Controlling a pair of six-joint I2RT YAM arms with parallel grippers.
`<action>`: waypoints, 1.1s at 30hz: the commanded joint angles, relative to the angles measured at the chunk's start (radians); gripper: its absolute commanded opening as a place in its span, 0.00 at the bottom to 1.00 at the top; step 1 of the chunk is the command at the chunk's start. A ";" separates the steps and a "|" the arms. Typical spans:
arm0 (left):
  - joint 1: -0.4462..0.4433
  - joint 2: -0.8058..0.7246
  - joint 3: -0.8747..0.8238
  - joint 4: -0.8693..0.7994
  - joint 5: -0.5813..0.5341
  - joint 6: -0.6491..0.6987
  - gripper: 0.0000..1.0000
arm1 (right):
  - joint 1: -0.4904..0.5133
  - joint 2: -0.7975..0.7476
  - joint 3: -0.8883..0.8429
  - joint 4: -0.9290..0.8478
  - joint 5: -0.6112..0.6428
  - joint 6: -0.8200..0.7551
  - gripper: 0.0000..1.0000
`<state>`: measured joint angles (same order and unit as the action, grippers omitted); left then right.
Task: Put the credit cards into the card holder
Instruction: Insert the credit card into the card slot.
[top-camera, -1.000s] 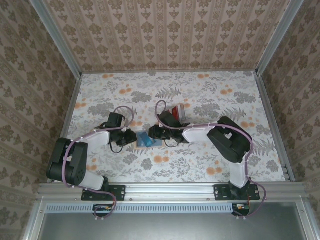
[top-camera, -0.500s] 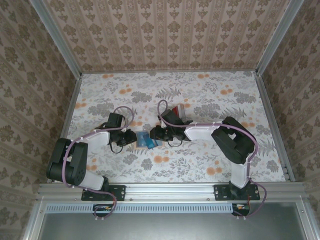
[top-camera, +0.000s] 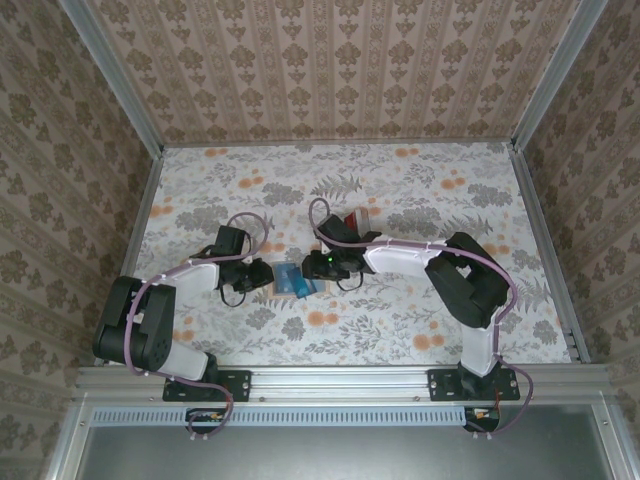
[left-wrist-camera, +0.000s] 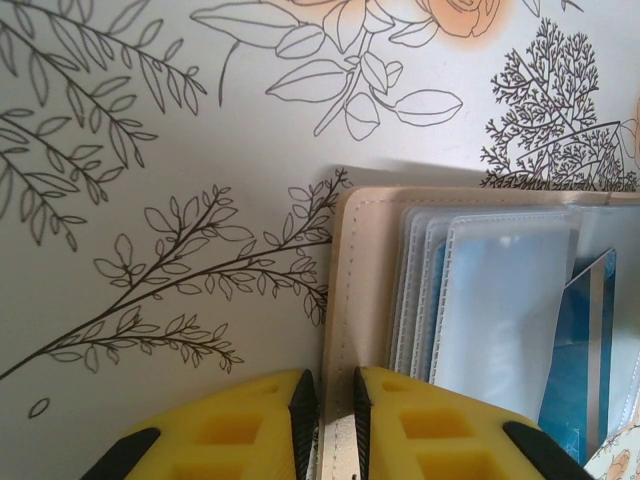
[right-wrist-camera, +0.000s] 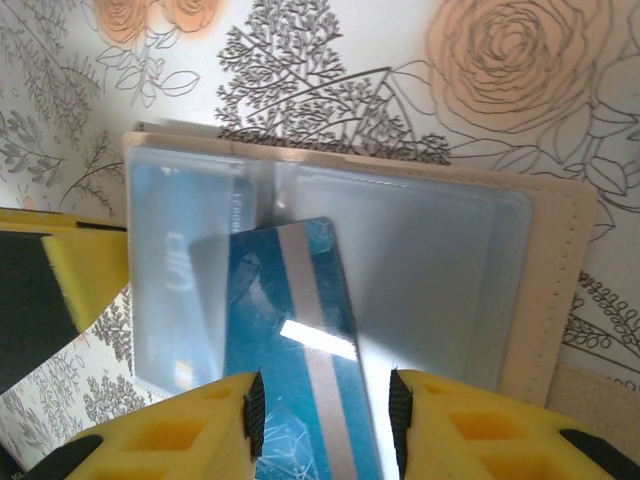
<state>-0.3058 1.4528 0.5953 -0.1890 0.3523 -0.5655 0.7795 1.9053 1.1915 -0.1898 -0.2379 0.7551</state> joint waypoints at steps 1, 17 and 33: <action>-0.003 0.040 -0.044 0.014 -0.003 -0.015 0.23 | 0.018 0.042 0.059 -0.141 0.039 -0.043 0.42; -0.019 0.075 -0.062 0.080 0.025 -0.054 0.21 | 0.026 0.146 0.140 -0.159 -0.091 -0.046 0.45; -0.041 0.096 -0.053 0.074 0.010 -0.059 0.20 | -0.003 0.093 0.077 -0.057 -0.119 -0.017 0.19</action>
<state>-0.3035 1.4670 0.5758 -0.1410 0.3656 -0.6147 0.7834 2.0167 1.2915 -0.2630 -0.3393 0.7361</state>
